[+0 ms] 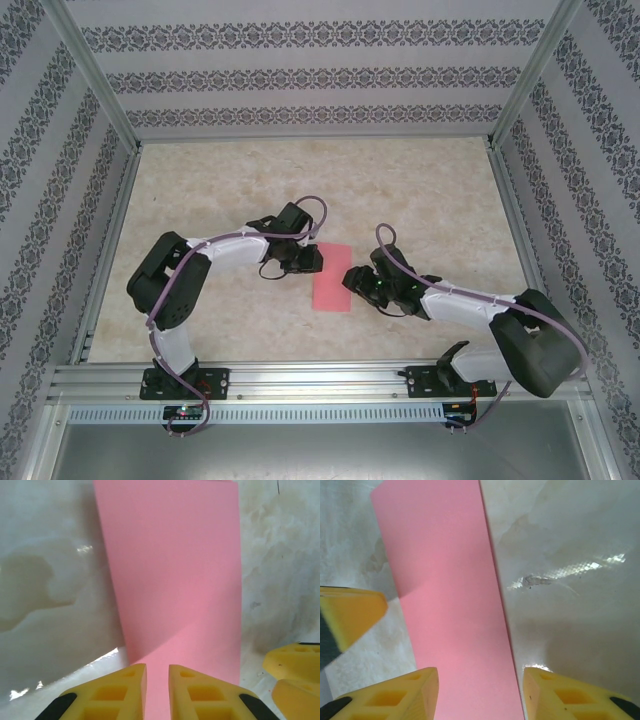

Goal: Fold a paper plane with a square sheet of paper (pick it up from the middle)
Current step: Third fold the triangle at the center of the table.

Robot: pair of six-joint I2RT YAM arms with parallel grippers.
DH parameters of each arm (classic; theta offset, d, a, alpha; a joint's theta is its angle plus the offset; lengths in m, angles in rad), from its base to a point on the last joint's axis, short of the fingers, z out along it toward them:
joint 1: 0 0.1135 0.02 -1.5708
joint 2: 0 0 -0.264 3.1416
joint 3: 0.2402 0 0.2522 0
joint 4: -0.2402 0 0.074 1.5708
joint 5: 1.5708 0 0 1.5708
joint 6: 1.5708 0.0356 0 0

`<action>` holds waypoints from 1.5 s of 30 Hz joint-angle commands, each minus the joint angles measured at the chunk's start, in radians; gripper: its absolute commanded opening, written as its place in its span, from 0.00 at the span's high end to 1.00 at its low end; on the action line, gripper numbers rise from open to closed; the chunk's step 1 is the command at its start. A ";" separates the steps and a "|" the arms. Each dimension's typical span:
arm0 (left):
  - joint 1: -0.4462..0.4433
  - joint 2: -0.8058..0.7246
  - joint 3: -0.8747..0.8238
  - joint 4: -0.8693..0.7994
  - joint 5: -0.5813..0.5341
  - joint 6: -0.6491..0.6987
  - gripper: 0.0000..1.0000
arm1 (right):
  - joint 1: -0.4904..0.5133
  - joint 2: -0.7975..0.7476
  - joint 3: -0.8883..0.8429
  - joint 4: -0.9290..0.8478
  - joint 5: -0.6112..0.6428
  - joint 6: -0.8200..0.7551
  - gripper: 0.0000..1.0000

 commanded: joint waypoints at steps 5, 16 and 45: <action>0.017 0.024 -0.009 0.063 0.070 0.014 0.79 | 0.024 0.058 0.042 0.033 -0.006 -0.001 0.51; 0.017 0.057 -0.030 0.041 0.041 0.027 0.80 | 0.031 0.065 0.047 0.025 0.002 0.005 0.50; 0.017 0.055 -0.038 0.027 0.065 0.067 0.80 | -0.046 0.142 0.051 0.193 -0.131 -0.045 0.62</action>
